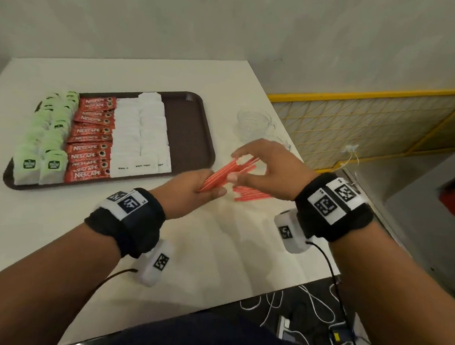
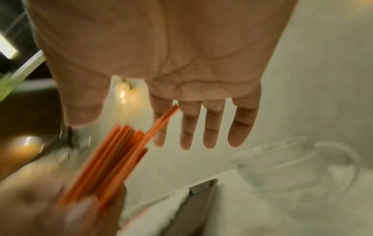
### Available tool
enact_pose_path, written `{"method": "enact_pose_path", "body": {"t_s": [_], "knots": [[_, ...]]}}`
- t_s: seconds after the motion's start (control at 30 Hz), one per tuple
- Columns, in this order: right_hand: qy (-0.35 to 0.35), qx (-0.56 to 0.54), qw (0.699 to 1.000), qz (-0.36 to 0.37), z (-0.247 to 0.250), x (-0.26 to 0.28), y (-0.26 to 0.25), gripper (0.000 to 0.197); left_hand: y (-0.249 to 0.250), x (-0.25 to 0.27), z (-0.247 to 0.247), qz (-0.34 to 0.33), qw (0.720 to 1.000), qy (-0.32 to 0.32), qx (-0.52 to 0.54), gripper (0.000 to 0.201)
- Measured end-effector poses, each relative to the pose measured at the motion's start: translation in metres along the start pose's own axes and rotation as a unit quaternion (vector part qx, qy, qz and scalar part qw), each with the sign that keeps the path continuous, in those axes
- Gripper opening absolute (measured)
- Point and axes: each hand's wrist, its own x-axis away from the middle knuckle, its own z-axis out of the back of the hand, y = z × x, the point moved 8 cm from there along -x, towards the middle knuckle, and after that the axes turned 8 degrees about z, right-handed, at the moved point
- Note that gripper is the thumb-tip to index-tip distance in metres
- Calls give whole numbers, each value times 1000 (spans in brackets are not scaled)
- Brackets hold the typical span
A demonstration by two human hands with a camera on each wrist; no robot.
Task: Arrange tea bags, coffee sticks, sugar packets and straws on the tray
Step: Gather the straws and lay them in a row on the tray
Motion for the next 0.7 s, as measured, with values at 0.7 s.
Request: {"method": "enact_pose_path", "body": {"t_s": [0.7], "knots": [[61, -282, 956, 52, -75, -74, -117, 28, -54, 34, 44, 32, 969, 76, 233, 28]]}}
